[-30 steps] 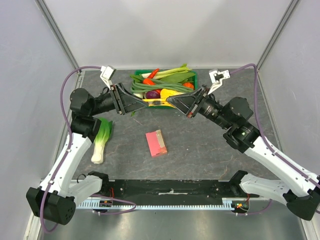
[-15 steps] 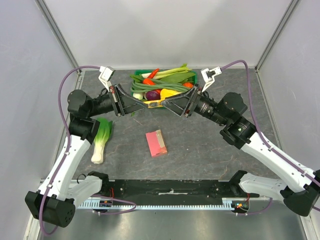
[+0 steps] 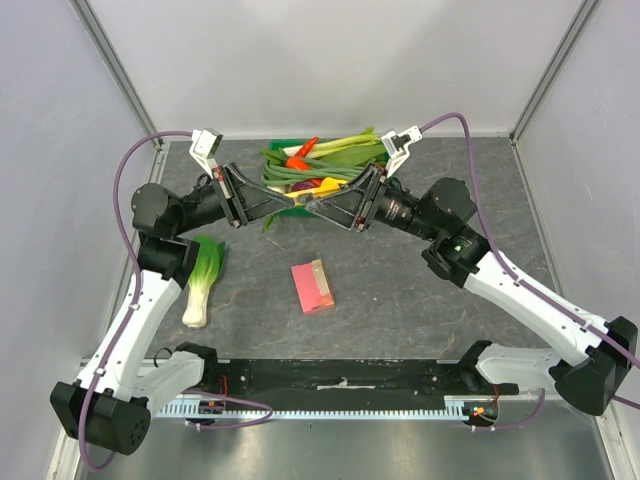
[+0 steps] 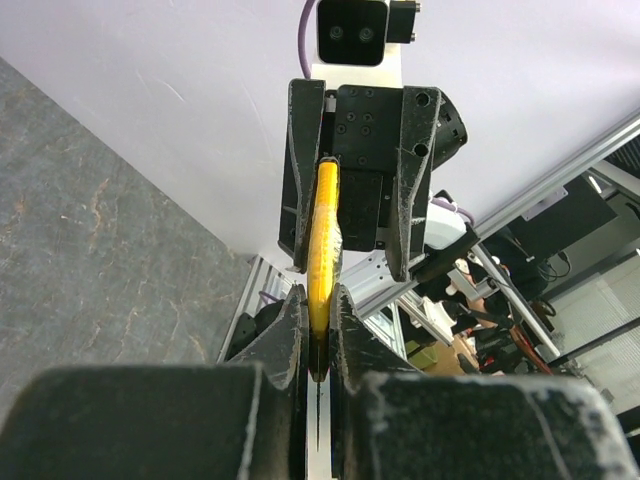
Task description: Unpack the express box
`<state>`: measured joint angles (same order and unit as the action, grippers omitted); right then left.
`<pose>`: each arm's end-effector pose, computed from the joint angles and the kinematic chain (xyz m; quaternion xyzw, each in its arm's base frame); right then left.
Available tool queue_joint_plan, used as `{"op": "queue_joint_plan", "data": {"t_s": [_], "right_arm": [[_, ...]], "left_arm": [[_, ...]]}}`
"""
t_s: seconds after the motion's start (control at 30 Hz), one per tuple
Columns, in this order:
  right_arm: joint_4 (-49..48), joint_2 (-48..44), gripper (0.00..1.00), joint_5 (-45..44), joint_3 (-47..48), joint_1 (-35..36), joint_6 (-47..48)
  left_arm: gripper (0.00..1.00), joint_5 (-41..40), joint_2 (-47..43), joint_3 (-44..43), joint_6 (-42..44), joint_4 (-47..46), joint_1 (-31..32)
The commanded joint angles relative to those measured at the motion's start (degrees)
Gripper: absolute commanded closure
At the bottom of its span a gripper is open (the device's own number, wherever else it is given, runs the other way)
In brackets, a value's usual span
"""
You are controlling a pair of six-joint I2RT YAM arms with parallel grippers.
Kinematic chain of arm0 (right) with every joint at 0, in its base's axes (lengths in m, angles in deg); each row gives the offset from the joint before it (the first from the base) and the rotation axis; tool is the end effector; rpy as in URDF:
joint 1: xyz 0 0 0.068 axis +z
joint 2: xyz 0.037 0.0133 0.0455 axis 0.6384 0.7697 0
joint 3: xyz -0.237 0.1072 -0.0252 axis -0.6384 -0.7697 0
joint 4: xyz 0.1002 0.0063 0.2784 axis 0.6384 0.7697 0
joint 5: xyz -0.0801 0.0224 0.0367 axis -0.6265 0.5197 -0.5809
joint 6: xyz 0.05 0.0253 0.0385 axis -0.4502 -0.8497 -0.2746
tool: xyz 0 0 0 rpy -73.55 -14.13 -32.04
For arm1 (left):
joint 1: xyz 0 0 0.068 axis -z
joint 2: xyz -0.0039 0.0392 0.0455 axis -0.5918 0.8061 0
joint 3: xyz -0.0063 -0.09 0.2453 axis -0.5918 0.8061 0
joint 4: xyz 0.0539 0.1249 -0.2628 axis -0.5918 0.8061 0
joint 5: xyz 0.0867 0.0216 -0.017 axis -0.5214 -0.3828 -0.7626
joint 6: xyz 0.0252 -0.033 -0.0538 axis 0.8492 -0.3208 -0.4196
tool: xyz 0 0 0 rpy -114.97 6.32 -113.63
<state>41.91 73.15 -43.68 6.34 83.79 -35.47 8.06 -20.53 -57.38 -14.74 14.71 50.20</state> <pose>0.2166 0.2441 0.4242 -0.1136 0.5983 0.6936 0.3848 0.2375 -0.1063 0.4226 0.1539 0.6100 -0.6695 0.3949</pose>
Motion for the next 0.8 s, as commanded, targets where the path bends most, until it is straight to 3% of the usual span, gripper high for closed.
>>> {"op": "queue_joint_plan", "data": {"t_s": [0.0, 0.13, 0.77], "right_arm": [[-5.2, -0.5, 0.52, 1.8, 1.9, 0.3, -1.1], [-5.7, -0.1, 0.57, 1.6, 1.8, 0.3, -1.3], [-7.2, 3.4, 0.56, 0.1, 2.6, 0.3, -1.2]], "left_arm": [[0.98, -1.2, -0.2, -0.2, -3.4, -3.4, 0.0], [0.98, -1.0, 0.0, -0.2, -3.4, -3.4, -0.1], [0.98, 0.6, 0.4, 0.6, -3.2, -3.3, 0.1]]}}
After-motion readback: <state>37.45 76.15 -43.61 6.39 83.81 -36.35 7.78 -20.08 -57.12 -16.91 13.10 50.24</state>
